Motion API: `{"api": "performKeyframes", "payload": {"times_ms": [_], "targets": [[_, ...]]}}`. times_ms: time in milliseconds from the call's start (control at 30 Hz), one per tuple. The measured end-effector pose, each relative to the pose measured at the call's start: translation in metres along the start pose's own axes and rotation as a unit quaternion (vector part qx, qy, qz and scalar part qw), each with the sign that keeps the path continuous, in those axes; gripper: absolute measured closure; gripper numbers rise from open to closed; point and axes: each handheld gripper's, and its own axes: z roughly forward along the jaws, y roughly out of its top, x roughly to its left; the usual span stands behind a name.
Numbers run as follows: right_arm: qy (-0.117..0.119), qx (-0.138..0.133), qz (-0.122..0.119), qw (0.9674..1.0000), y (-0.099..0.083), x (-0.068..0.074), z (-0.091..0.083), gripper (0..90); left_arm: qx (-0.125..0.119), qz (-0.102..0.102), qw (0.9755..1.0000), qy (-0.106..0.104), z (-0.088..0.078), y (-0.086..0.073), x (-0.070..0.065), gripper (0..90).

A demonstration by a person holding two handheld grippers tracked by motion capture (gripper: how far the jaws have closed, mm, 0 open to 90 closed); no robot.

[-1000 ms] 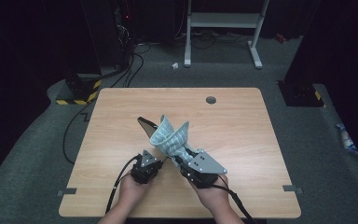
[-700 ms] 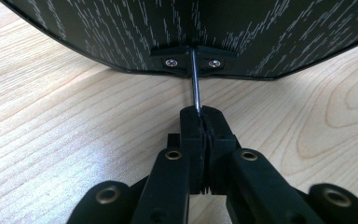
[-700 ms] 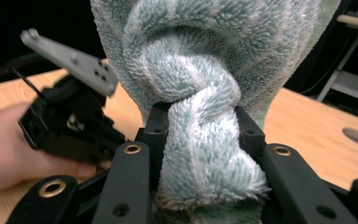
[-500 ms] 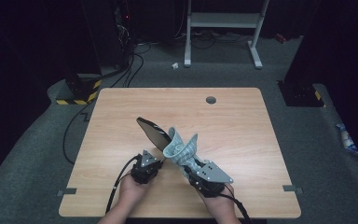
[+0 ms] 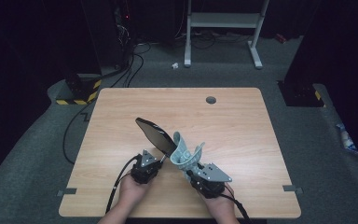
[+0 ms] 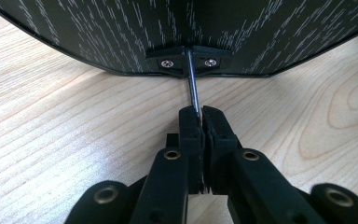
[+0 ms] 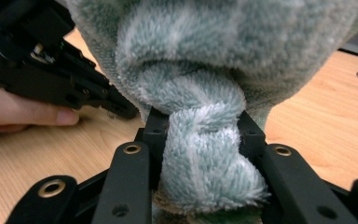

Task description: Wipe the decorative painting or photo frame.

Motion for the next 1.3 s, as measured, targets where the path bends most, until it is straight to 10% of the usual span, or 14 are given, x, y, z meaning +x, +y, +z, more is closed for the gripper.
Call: {"api": "performKeyframes", "payload": {"times_ms": [700,1300], "targets": [[0.022,0.118,0.008,0.9928,-0.015,-0.009,0.056,64.8,0.002,-0.005,1.0000,0.005,0.000,0.000,0.001,85.8],[0.020,0.131,0.012,0.9911,-0.008,-0.011,0.054,64.7,0.002,-0.005,1.0000,0.004,0.000,0.000,0.000,86.0]]}}
